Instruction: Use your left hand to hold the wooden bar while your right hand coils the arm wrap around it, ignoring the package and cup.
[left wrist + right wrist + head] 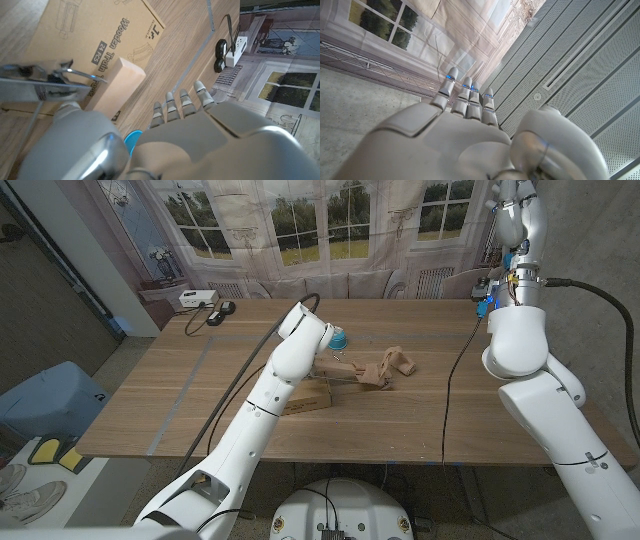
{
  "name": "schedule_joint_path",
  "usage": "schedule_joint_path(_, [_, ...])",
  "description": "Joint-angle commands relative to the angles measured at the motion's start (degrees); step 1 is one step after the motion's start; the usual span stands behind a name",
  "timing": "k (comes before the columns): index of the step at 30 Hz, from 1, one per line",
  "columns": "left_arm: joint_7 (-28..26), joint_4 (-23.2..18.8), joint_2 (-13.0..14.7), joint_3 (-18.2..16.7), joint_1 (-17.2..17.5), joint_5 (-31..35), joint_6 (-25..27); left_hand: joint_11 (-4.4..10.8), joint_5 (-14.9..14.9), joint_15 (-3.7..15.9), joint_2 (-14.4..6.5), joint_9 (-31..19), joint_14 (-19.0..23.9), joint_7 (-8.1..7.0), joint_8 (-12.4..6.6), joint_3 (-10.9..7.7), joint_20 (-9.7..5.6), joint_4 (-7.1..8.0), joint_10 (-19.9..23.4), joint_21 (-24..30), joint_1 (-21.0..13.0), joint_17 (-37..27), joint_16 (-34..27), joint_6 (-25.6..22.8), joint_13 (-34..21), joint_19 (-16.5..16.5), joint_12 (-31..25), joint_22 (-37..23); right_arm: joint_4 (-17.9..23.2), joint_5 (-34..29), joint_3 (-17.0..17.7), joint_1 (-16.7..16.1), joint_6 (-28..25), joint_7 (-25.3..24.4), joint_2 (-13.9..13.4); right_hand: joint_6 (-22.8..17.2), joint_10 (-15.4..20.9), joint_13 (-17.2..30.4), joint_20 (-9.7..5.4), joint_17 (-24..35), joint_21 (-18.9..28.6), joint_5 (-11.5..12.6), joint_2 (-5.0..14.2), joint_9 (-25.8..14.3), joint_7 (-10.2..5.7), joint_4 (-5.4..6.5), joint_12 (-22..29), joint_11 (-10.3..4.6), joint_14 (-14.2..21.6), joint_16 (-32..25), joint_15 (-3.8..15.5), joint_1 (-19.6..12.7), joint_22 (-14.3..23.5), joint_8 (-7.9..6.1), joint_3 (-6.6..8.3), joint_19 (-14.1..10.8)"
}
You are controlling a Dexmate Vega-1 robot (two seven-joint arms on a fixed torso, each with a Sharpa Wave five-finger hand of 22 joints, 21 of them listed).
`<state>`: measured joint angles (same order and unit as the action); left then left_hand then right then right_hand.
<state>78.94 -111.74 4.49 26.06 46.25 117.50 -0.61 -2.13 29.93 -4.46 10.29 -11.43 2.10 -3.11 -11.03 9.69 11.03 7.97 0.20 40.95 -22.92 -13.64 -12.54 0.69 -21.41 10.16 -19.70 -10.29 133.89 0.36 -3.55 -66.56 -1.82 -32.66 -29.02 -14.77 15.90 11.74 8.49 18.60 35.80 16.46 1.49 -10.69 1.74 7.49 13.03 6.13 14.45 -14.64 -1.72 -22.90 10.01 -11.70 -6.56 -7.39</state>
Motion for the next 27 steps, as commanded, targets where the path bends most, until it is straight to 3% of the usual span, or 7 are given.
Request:
schedule_joint_path(1, [0.02, -4.25, 3.34, -2.25, 0.73, -13.63, 8.27, -2.2, 0.85, -1.77, -1.33, 0.25, -2.09, -0.24, -0.33, 9.89, 0.81, 2.4, -1.44, -3.77, 15.01, 0.45, -0.4, 0.78, 0.01, 2.61, 1.53, -0.19, 0.34, -0.98, -0.37, -0.1, 0.2, 0.45, 0.67, -0.61, 0.56, -0.05, 0.03, 0.09, -0.1, -0.08, 0.45, 0.05, 0.1, -0.26, 0.23, -0.62, 0.51, -0.41, -0.06, 0.04, 0.15, -0.35, -0.17, -0.45])
schedule_joint_path(4, [0.02, -5.68, 4.41, -3.22, 0.97, -17.88, 10.74, -3.99, 1.33, -3.03, -1.61, 0.34, -3.36, 3.19, -0.47, 10.69, 0.93, 2.05, -1.88, -5.86, 19.02, 0.66, -0.14, 0.61, 0.13, 5.09, 2.03, -0.21, 0.53, -1.21, -0.46, -0.07, 0.03, 0.53, 0.73, -0.66, 0.59, -0.05, 0.05, 0.06, -0.11, -0.1, 0.56, 0.05, 0.08, -0.23, 0.2, -0.67, 0.7, -0.47, 0.05, 0.09, 0.16, -0.33, -0.17, -0.62])
schedule_joint_path(8, [0.02, -6.72, 5.4, -4.46, 1.02, -23.66, 14.02, -5.72, 2.04, -4.9, -2.57, 0.47, -4.67, 5.1, 0.18, 10.72, 0.96, 2.32, -2.9, -7.3, 23.16, 0.82, 0.04, 2.32, 0.28, 5.94, 2.77, -0.4, 0.77, -1.46, -0.62, -0.07, -0.27, 0.59, 0.84, -0.72, 0.57, -0.05, 0.04, 0.0, -0.22, -0.14, 0.69, 0.06, 0.08, -0.2, 0.12, -1.04, 0.8, -0.5, 0.09, 0.17, 0.16, -0.29, -0.2, -0.69])
schedule_joint_path(13, [-4.37, -8.7, 10.49, -2.05, 1.34, -27.54, 20.44, -5.04, 4.98, -5.94, -5.25, 0.65, -13.37, 1.2, 1.26, 10.74, 0.89, 2.63, -13.32, -11.65, 24.19, 0.92, 1.57, 17.2, 0.77, 10.47, 7.06, -0.69, 0.79, -1.65, -0.87, -0.12, -0.43, 0.74, 0.93, -1.1, 0.7, -0.05, 0.01, -0.1, -0.39, -0.22, 0.81, 0.06, -0.75, -0.13, 0.06, -1.43, 0.7, -0.43, 0.06, 0.41, 0.17, -0.33, -0.32, -0.82])
schedule_joint_path(18, [-15.66, -11.79, 15.28, -0.65, 3.93, -31.51, 24.75, -2.75, 7.27, -5.52, -7.54, 0.71, -22.66, -2.38, 0.98, 10.8, 0.88, 2.7, -23.27, -15.67, 24.24, 1.11, 2.13, 26.69, 1.81, 16.0, 8.86, -0.86, 1.24, -1.83, -0.87, -0.42, -1.62, 1.3, 0.47, -1.94, 0.62, -0.05, -0.01, -0.31, -0.73, -0.33, 1.1, 0.06, -1.97, -0.16, -0.15, -2.07, -0.23, 0.02, 0.37, 0.5, 0.18, -0.47, -0.36, -0.87])
schedule_joint_path(22, [-29.12, -14.46, 17.76, -1.54, 7.77, -37.53, 27.45, -0.92, 7.61, -5.13, -8.15, 0.72, -25.13, -3.52, 0.77, 10.77, 0.9, 2.7, -26.13, -16.62, 24.2, 1.19, 2.15, 27.97, 2.22, 17.33, 9.07, -0.93, 1.7, -1.64, -0.52, -0.86, -2.44, 2.48, -0.49, -2.29, 0.21, -0.09, -2.19, -0.86, -1.21, -0.48, 1.71, 0.05, -2.7, -0.76, -0.54, -2.95, -0.74, 0.45, 1.02, -0.41, 0.15, -0.34, 0.04, -0.99])
schedule_joint_path(27, [-48.11, -16.7, 19.75, -4.81, 13.34, -49.67, 27.88, -0.49, 7.65, -4.78, -8.9, 0.75, -25.3, -4.4, 0.05, 10.59, 0.93, 2.71, -25.71, -16.94, 24.1, 1.27, 1.76, 26.66, 2.52, 17.58, 8.49, -0.97, 3.37, 1.56, 0.91, -1.78, -5.38, 5.5, -1.8, -1.88, -1.04, -0.21, -3.68, -1.89, -2.15, -0.85, 2.3, 0.04, -3.98, -1.64, -1.27, -3.94, -2.45, 1.55, 1.46, -1.74, 0.05, 0.14, 0.58, -0.63])
